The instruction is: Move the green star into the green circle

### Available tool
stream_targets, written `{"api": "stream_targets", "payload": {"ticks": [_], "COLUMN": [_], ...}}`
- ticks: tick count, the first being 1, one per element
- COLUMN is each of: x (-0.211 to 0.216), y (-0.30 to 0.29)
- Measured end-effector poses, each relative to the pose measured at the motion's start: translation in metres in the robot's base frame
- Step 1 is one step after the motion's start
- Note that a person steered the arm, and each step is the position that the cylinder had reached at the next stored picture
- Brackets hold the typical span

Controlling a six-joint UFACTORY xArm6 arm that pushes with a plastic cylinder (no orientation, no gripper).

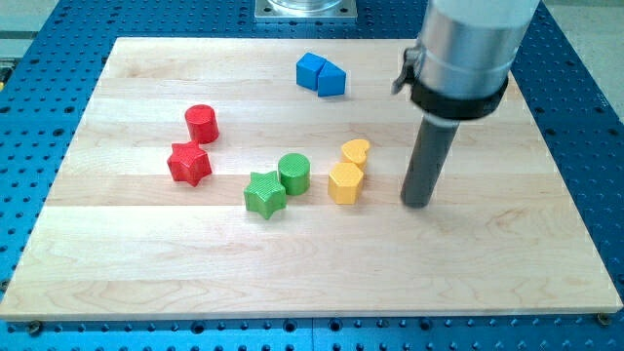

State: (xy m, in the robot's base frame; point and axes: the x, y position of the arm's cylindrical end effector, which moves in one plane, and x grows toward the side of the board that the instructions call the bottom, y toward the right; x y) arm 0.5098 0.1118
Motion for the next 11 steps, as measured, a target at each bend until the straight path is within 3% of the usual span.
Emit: {"api": "stream_targets", "payload": {"ticks": [2, 3, 4, 7, 10, 11], "x": [0.046, 0.043, 0.008, 0.002, 0.025, -0.020], "y": [-0.103, -0.170, -0.182, -0.152, -0.114, -0.089]}}
